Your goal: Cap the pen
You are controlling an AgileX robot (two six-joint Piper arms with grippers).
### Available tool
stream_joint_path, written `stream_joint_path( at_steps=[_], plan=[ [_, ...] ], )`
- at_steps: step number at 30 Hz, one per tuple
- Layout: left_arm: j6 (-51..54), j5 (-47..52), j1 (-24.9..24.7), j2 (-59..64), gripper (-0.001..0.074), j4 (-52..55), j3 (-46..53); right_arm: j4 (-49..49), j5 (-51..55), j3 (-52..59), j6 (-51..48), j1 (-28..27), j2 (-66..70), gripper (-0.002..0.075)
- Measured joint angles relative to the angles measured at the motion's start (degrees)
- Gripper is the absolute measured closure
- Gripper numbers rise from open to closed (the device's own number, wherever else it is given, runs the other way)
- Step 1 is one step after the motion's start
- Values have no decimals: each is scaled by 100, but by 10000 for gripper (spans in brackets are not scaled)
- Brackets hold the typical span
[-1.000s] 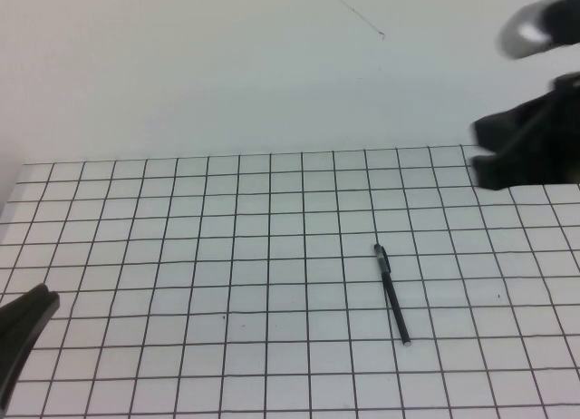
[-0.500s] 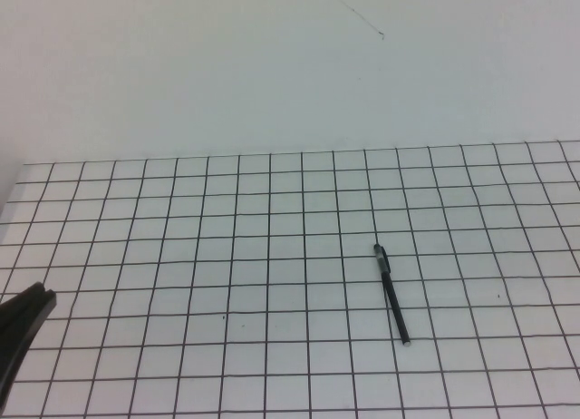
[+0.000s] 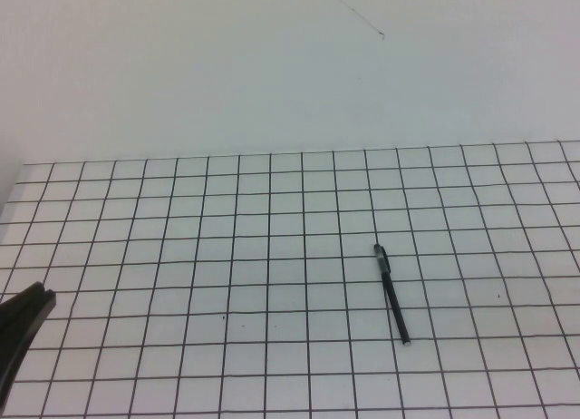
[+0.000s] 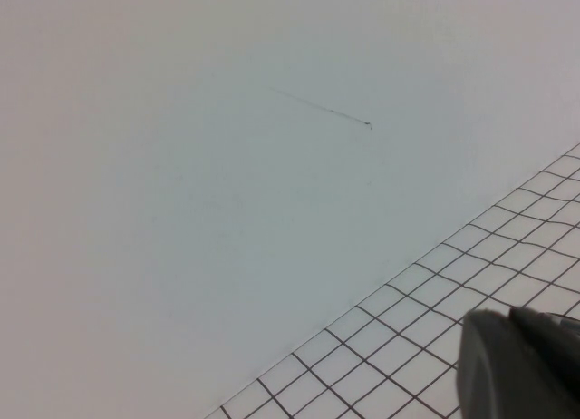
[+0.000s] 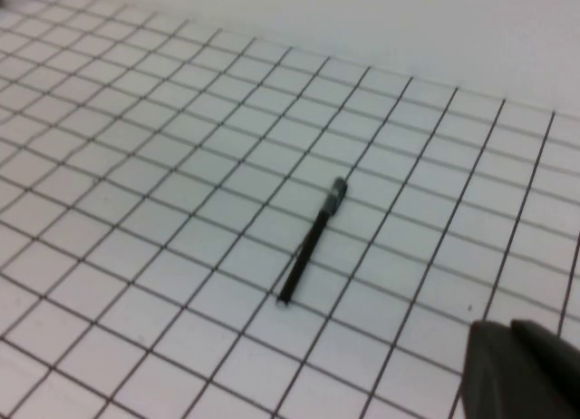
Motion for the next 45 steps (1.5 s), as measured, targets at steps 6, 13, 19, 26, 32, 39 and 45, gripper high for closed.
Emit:
stream_joint_path(
  at_steps=[6, 13, 19, 26, 32, 39, 45],
  plan=[
    [0, 0, 0, 0, 735, 0, 0, 33, 566, 6, 0, 0, 0, 729],
    [0, 0, 0, 0, 735, 0, 0, -519, 685, 6, -137, 0, -252, 729],
    [-177, -14, 0, 0, 735, 0, 0, -605, 764, 138, -137, -728, -1234, 729],
    [-177, -3, 0, 0, 736, 0, 0, -1154, 502, 877, -137, -1898, -2230, 729],
    [-177, -3, 0, 0, 735, 0, 0, -1147, -174, 1652, -112, -2567, -2753, 729],
    [-303, -4, 0, 0, 735, 0, 0, -904, -805, 2425, -73, -2797, -2893, 729],
    [-309, -4, 0, 0, 735, 0, 0, -644, -679, 2530, -67, -2797, -2893, 729]
  ],
)
